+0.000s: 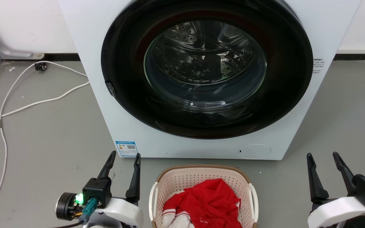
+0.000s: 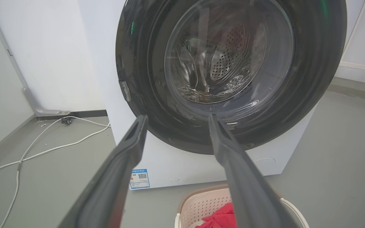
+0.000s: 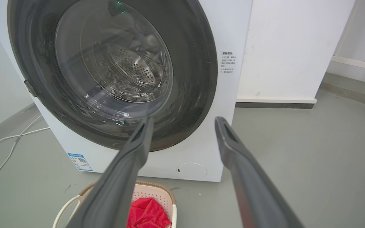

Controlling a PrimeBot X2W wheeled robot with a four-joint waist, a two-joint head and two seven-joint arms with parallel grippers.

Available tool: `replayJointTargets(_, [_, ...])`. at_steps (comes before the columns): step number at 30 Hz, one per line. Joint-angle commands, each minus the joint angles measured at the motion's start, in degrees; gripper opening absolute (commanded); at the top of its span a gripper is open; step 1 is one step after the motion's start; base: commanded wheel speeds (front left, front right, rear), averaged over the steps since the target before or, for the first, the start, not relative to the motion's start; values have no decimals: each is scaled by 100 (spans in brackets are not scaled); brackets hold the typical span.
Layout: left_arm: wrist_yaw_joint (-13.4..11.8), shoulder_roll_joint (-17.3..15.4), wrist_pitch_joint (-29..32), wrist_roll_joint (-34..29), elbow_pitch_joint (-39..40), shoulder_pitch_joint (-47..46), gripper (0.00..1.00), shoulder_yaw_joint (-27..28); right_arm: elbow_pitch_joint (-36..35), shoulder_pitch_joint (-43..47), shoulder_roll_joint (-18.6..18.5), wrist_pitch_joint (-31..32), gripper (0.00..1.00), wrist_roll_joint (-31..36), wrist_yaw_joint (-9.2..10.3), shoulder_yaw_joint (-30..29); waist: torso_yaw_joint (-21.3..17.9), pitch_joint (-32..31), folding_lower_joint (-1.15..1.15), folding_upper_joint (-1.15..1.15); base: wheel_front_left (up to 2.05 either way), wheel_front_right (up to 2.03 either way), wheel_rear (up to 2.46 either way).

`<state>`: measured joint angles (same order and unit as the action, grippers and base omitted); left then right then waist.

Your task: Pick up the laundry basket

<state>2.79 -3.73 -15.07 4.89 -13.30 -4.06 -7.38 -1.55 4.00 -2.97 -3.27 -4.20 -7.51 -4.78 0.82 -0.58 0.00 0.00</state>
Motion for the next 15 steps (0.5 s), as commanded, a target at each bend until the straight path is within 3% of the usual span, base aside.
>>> replayJointTargets(1, [-13, 1, -15, 44, -67, -36, 100, 6, 54, -72, 18, -1, 100, -12, 4, -26, -4, 18, 0, 0, 0, 0, 0])
replayJointTargets(15, [87, 11, 196, 238, -1062, -1246, 100, -59, 685, -807, 16, 301, 100, -203, 4, -35, -125, 878, 0, 0, 0, 0, 0])
